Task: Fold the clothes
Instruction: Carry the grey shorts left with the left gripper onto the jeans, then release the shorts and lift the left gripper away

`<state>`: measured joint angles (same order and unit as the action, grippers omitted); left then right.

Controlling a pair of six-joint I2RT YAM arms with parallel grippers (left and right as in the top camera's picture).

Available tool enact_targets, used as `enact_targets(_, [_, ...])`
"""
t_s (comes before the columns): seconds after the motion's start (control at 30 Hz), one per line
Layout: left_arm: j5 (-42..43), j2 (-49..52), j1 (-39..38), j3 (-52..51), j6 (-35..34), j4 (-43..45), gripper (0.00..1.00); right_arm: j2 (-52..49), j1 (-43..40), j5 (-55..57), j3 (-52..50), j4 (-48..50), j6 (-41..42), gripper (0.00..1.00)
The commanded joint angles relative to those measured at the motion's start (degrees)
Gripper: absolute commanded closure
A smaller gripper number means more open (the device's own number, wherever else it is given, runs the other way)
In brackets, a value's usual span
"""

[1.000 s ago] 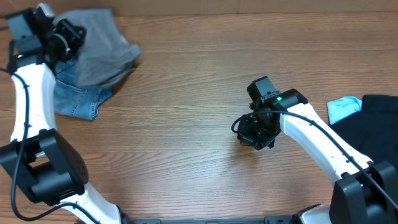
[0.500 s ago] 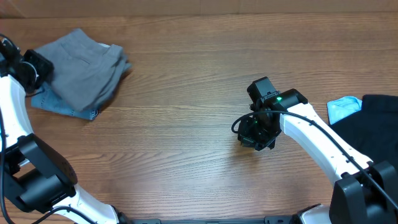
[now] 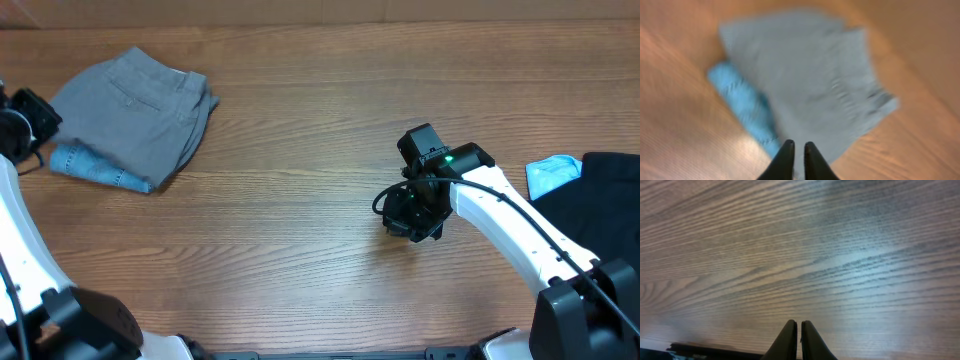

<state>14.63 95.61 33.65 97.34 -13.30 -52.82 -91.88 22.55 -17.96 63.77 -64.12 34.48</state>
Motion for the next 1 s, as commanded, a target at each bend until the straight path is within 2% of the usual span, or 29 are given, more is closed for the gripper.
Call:
enact_targets(0.0, [-0.28,1.51,-4.0,0.63,7.43,3.76,0.93,0.79,0.22,0.35,0.83,0.35,-0.22,0.92])
enact_targets(0.2, [-4.15,14.27,-5.92,-0.07,8.63,7.87,0.94,0.79,0.22,-0.33,0.81,0.09,-0.17,0.92])
enact_targets(0.37, [-4.79,26.4,-5.81,-0.07,11.3,5.7,0.93,0.79,0.22,-1.7,0.81,0.35,0.02,0.92])
enact_targets(0.5, [-4.74,27.96,-5.57,0.09,11.39,6.38,0.93,0.79,0.22,-2.25,0.81,-0.39,-0.02,0.92])
enact_targets(0.63, [-4.5,23.23,-5.03,0.9,11.37,6.05,0.89,0.79,0.22,-2.1,0.81,-0.9,-0.02,0.92])
enact_targets(0.7, [-3.1,17.09,-5.03,1.09,11.47,5.97,0.84,0.81,0.22,-1.11,0.85,-0.72,-0.04,0.93])
enact_targets(0.83, [8.83,2.25,-5.86,1.09,16.31,4.13,0.67,1.92,0.22,1.88,3.17,-0.94,-0.07,0.94])
enact_targets(0.93, [11.13,-7.5,-7.96,1.09,17.81,0.48,0.49,4.79,0.22,4.72,7.08,-0.98,-0.48,0.94])
enact_targets(0.97, [11.15,-10.54,-8.94,1.09,18.67,-1.16,0.46,6.19,0.22,6.23,8.72,-1.18,-0.5,0.94])
